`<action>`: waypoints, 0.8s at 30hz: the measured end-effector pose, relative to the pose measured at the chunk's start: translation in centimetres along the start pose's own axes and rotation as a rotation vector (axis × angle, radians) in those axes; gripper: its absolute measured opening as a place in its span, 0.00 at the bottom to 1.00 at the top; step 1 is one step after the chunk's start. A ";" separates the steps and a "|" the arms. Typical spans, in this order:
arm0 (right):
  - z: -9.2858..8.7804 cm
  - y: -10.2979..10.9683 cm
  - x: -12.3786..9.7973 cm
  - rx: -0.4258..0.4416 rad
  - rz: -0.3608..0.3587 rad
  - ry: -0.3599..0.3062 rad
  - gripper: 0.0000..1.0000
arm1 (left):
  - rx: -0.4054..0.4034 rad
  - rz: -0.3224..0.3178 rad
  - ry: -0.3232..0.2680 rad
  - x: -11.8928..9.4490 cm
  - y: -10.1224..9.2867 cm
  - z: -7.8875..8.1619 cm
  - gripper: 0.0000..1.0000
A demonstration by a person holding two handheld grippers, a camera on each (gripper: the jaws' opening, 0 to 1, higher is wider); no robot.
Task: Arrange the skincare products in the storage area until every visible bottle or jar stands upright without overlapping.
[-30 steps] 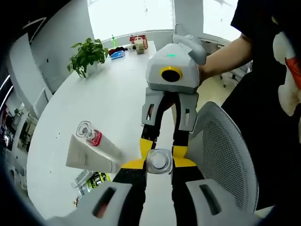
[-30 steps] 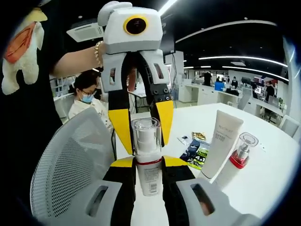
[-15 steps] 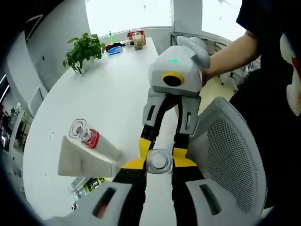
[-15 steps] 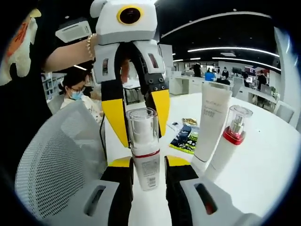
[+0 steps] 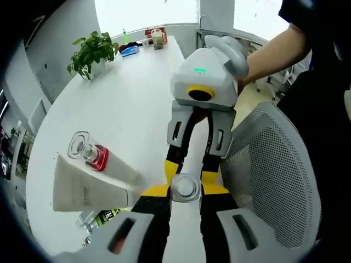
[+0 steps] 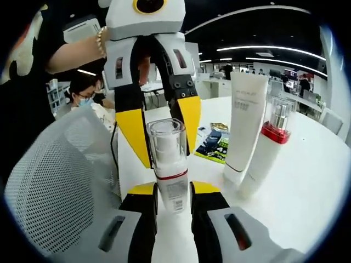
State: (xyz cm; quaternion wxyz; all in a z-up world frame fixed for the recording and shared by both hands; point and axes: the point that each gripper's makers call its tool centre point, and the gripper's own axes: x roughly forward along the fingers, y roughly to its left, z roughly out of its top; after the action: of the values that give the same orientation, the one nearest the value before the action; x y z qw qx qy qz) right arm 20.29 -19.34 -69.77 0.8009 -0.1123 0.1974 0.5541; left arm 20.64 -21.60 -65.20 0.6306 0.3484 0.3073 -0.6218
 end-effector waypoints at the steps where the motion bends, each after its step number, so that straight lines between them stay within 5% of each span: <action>1: -0.1 0.0 0.1 0.000 0.000 0.002 0.21 | 0.000 -0.001 0.000 0.1 0.0 0.0 0.25; 24: -1.9 -1.6 0.4 -0.040 -0.008 0.052 0.21 | -0.047 0.041 -0.052 2.2 1.3 -0.7 0.25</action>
State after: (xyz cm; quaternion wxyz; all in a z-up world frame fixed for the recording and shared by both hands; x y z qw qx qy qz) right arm 21.54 -20.33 -71.72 0.7951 -0.1436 0.2066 0.5517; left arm 22.08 -22.28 -67.28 0.6591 0.3234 0.2979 -0.6101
